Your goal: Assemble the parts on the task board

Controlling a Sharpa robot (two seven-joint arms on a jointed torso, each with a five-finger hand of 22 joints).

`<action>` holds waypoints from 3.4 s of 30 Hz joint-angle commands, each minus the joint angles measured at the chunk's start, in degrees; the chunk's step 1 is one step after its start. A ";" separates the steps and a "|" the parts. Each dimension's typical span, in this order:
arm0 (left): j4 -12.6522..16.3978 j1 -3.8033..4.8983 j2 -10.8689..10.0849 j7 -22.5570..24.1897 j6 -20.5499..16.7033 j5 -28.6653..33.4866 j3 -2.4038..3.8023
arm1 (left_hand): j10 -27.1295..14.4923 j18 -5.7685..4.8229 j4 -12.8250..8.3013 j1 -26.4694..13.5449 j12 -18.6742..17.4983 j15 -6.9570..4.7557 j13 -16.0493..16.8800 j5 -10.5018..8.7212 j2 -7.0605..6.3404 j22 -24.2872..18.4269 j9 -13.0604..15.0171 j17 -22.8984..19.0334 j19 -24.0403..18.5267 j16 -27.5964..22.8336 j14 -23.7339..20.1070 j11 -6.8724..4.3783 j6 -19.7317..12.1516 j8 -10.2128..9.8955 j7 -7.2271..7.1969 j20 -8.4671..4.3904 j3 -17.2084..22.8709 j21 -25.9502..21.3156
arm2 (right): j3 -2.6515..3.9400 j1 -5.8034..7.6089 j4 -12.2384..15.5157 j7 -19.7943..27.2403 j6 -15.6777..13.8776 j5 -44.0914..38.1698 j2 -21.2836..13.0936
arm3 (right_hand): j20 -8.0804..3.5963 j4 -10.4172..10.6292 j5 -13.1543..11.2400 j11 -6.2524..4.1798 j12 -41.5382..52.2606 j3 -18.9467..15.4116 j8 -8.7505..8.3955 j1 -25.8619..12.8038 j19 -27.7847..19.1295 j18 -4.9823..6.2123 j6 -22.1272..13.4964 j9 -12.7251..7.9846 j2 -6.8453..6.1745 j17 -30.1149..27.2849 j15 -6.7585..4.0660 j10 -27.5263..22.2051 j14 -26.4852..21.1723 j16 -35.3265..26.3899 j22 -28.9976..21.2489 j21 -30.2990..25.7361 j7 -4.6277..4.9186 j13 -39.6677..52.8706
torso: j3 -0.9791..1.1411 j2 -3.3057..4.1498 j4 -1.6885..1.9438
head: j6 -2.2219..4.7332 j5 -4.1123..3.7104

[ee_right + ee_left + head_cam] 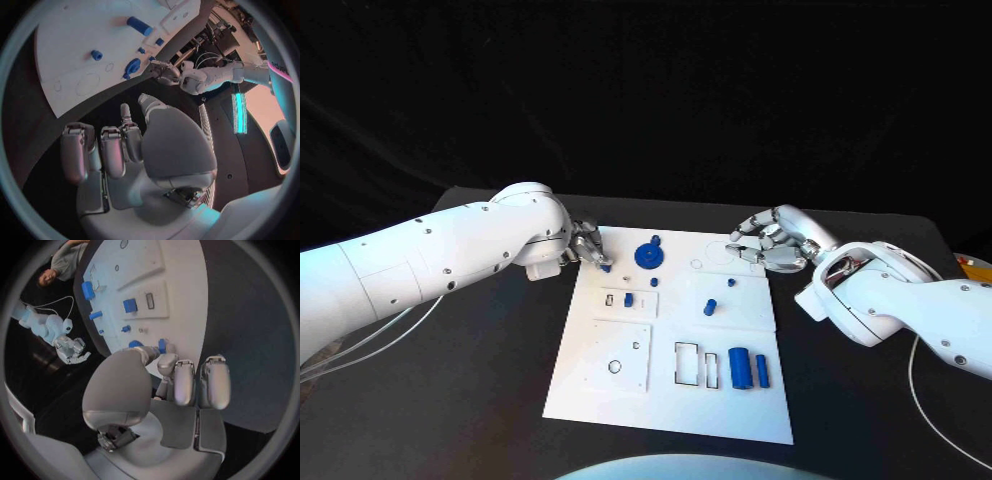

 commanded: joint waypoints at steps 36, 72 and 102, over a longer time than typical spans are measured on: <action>17.18 -3.79 -10.57 8.21 -7.04 -6.60 0.01 | 1.88 -0.13 -6.16 -0.70 1.39 -0.76 1.33 0.20 -3.52 2.65 5.82 1.60 1.42 -0.07 2.47 -0.72 -0.09 5.00 -0.58 -0.61 10.46 0.71 | 0.00 -0.85 -0.84 0.62 0.84 0.55 0.03 | -0.30 0.05 0.67 -0.02 -0.09 0.10 0.28 0.02 1.54 0.33 -0.48 0.09 0.65 7.66 -0.33 -0.14 4.15 -0.42 10.11 -0.37 0.12 6.06 | -0.15 0.10 0.01 | -0.37 0.86; 16.20 -5.06 -9.28 3.26 -1.37 -7.27 -0.31 | 2.01 -0.12 -6.81 -1.41 1.11 -0.91 0.96 0.36 -4.36 2.64 6.26 1.60 1.36 -0.07 2.49 -0.92 0.39 5.79 -0.80 -0.72 12.82 0.70 | 0.00 -0.97 -0.82 0.60 0.79 -0.48 -0.01 | -0.30 0.12 0.81 0.00 -0.13 0.10 0.30 -0.10 1.52 0.34 -0.51 0.11 0.69 7.60 -0.32 -0.17 4.14 -0.44 10.08 -0.43 0.13 6.02 | -0.07 0.08 -0.02 | -0.70 0.86; 15.73 -5.14 -8.48 3.56 -2.17 -5.22 -0.33 | 3.07 -0.24 -5.39 -7.01 1.28 -1.54 1.23 0.04 -7.36 3.27 7.96 1.64 1.68 -0.06 2.56 -1.81 2.18 7.64 -2.03 -1.20 13.11 0.90 | 0.00 -1.19 -0.98 0.72 0.73 -0.49 0.07 | -0.31 0.14 0.97 0.00 -0.20 0.10 0.37 -0.32 1.47 0.37 -0.55 0.15 0.77 7.51 -0.32 -0.21 4.13 -0.49 10.01 -0.56 0.13 5.95 | -0.03 0.07 -0.06 | -1.08 0.88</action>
